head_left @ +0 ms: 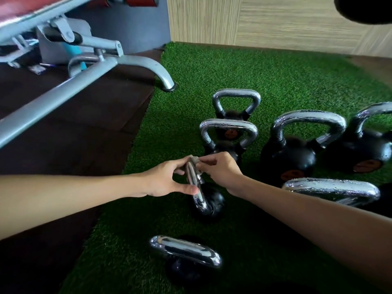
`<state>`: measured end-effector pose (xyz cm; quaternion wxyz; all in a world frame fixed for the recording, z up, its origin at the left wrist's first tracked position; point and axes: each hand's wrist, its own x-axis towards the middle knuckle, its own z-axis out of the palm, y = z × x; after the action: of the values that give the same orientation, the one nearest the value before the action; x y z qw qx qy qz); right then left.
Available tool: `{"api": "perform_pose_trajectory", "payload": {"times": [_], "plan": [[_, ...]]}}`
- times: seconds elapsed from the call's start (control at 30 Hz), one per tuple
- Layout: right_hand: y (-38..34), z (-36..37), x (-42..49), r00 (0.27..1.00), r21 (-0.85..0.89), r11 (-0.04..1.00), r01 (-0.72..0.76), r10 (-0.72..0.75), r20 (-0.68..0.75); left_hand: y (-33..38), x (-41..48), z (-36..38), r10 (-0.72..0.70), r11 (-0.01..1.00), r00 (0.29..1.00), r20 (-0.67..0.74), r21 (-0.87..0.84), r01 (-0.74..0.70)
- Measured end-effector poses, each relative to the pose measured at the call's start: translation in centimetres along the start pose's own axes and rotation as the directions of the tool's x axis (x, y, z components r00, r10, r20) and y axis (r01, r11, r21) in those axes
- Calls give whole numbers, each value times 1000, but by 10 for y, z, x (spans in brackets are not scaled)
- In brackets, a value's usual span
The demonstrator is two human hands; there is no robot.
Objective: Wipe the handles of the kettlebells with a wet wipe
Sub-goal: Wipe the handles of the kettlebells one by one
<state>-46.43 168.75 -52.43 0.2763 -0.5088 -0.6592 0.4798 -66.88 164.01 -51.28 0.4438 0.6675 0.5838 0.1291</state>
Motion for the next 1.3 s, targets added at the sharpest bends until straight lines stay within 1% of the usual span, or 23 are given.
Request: {"api": "perform_pose_trajectory", "payload": {"times": [0.07, 0.2, 0.3, 0.37, 0.43, 0.57, 0.63, 0.7, 0.8, 0.87, 0.97, 1.1, 1.17, 1.2, 1.27, 1.3], "plan": [[-2, -3, -16, 999, 5, 999, 33, -34, 36, -3, -2, -2, -8, 1000, 1000, 7, -3, 8], [-1, -9, -41, 994, -64, 996, 65, -59, 93, -8, -6, -7, -24, 1000, 1000, 3, -1, 24], [-9, -8, -36, 994, -86, 993, 82, -76, 77, -10, -6, -8, -27, 999, 1000, -7, 18, 27], [-17, -7, -31, 994, -83, 992, 96, -91, 66, -11, -5, -8, -28, 1000, 1000, -8, 9, 28], [-21, -8, -33, 991, -121, 986, 117, -108, 75, -12, -4, -9, -29, 1000, 1000, -11, -9, 29], [-15, -14, -63, 969, -224, 954, 197, -154, 194, -19, -6, -12, -58, 998, 998, -5, -8, 58], [-11, -13, -77, 944, -225, 938, 264, -204, 259, -23, -7, -14, -59, 998, 998, 4, 0, 59], [-12, -8, -78, 938, -212, 929, 302, -249, 242, -24, -9, -14, -54, 999, 999, 5, 5, 54], [-17, -3, -70, 933, -237, 905, 354, -326, 151, -23, -8, -15, -62, 998, 998, 7, -9, 62], [-13, -2, -67, 918, -255, 882, 395, -368, 151, -23, -8, -17, -73, 997, 997, 6, -9, 73], [6, -3, -70, 912, -261, 880, 397, -348, 216, -22, -11, -18, -69, 997, 998, 6, 29, 69], [20, -5, -64, 852, -407, 766, 497, -342, 396, -23, -16, -18, -48, 995, 999, 24, 87, 46], [11, -4, -53, 818, -477, 698, 533, -283, 500, -25, -16, -17, -38, 996, 999, 29, 88, 35], [5, -3, -48, 810, -502, 682, 532, -238, 536, -26, -16, -17, -35, 996, 999, 27, 87, 33], [-3, 1, -40, 817, -537, 689, 486, -139, 560, -27, -15, -17, -38, 996, 999, 19, 86, 36], [-6, 1, -38, 822, -532, 717, 452, -102, 561, -28, -15, -17, -38, 996, 999, 16, 82, 36]]}}
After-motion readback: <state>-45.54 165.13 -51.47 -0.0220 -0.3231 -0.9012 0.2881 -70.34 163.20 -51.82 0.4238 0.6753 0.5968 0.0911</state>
